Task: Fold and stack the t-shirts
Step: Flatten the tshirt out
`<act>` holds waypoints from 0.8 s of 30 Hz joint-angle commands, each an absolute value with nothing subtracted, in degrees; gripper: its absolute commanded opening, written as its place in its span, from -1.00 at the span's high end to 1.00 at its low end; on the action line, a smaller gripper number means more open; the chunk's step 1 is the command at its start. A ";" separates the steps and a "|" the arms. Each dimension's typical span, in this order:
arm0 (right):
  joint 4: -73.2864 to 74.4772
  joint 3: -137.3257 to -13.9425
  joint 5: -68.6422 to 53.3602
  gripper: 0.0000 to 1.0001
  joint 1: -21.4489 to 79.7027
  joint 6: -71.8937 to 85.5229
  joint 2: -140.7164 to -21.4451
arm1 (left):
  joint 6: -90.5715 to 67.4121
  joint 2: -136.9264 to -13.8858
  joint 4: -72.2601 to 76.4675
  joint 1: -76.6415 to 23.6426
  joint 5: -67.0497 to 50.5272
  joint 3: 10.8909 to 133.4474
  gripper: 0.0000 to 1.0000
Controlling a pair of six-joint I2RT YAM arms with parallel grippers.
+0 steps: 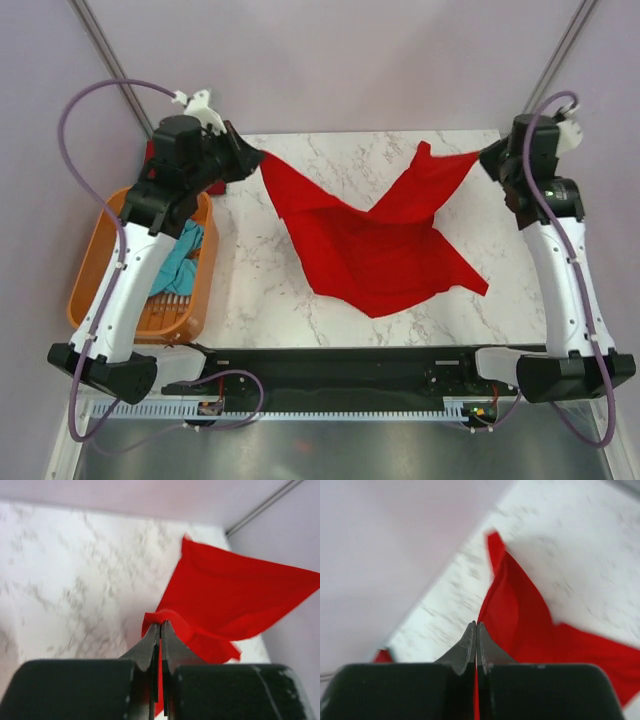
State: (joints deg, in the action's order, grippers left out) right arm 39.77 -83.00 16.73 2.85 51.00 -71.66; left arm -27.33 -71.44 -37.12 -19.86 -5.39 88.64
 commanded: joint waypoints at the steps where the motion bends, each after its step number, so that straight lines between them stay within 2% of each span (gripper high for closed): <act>1: 45.08 -99.81 22.40 1.00 2.37 46.85 -70.49 | -31.37 -71.72 -34.45 -18.72 -4.30 100.35 0.95; 3: 46.84 -106.57 23.46 1.00 2.46 46.58 -69.70 | -33.39 -71.37 -34.45 -18.72 -4.48 105.63 0.95; 7: 48.86 -112.49 24.43 1.00 2.46 46.23 -64.36 | -36.65 -67.34 -34.45 -18.63 -6.50 109.24 0.95; 15: 55.54 -119.52 27.59 1.00 2.55 46.84 -52.92 | -43.32 -55.29 -37.00 -18.72 -15.89 103.54 0.96; 20: 56.86 -119.62 26.90 1.00 2.55 46.76 -52.82 | -43.16 -55.89 -45.34 -18.72 -19.69 101.51 0.96; 24: 53.45 -112.43 26.02 1.00 2.55 47.29 -54.22 | -41.92 -59.76 -47.55 -18.72 -20.13 100.55 0.95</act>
